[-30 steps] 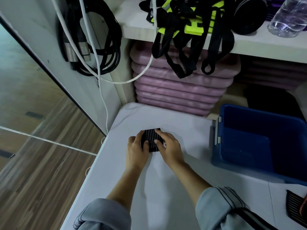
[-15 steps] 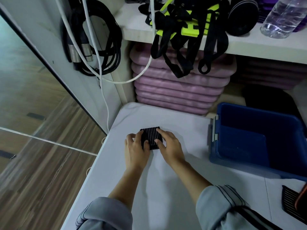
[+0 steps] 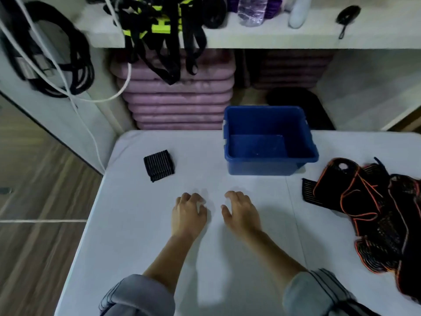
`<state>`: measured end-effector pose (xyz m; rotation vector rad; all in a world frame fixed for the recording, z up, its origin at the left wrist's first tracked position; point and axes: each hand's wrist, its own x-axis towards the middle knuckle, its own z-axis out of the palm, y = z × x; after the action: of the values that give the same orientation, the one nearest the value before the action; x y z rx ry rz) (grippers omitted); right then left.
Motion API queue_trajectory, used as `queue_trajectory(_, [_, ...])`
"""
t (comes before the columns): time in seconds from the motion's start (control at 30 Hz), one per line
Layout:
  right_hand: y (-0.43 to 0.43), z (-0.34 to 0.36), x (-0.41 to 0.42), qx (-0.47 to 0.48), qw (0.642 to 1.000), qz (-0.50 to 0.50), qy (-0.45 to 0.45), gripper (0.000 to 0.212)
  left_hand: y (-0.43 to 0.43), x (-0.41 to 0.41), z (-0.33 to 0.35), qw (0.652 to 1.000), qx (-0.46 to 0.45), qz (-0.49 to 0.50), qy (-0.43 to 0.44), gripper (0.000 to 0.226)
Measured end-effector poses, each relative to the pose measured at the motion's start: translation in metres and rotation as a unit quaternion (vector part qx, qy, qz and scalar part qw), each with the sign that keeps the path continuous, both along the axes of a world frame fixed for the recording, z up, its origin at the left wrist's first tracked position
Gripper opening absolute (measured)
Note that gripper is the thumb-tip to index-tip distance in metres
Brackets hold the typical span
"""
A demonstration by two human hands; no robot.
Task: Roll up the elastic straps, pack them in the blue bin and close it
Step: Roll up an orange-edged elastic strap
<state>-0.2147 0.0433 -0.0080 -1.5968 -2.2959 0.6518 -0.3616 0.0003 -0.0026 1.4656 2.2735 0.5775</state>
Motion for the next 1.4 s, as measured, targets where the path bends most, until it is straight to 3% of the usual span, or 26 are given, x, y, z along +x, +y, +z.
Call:
queue_trajectory(0.23, [-0.028,0.007,0.124,0.017,0.992,-0.123,-0.022,0.03,0.0,0.115,0.002,0.991,-0.034,-0.129,-0.007,0.029])
queue_trajectory(0.47, [-0.044,0.021,0.244,0.091,0.974,-0.204,0.02,0.021,0.012,0.237,0.014,0.979,-0.002,-0.186,-0.086,0.026])
queue_trajectory(0.57, [-0.044,0.025,0.289,0.098,0.966,-0.236,0.046,0.03,0.019,0.283,0.024,0.972,0.027,-0.208,-0.104,0.024])
queue_trajectory(0.7, [-0.044,0.025,0.34,0.086,0.953,-0.284,0.062,0.019,0.027,0.329,0.03,0.966,0.034,-0.23,-0.115,0.019])
queue_trajectory(0.97, [-0.058,0.006,0.411,-0.028,0.972,-0.232,0.024,0.037,0.014,0.378,0.015,0.957,-0.006,-0.251,-0.144,0.033])
queue_trajectory(1.2, [-0.076,0.005,0.45,-0.154,0.982,-0.105,-0.038,0.064,0.004,0.394,0.003,0.964,-0.004,-0.233,-0.131,0.038])
queue_trajectory(1.3, [-0.082,-0.001,0.458,-0.175,0.98,-0.084,-0.033,0.059,0.0,0.395,0.001,0.965,0.002,-0.23,-0.124,0.038])
queue_trajectory(1.4, [-0.082,-0.007,0.457,-0.151,0.984,-0.097,-0.002,0.04,0.0,0.396,-0.001,0.966,0.005,-0.224,-0.128,0.037])
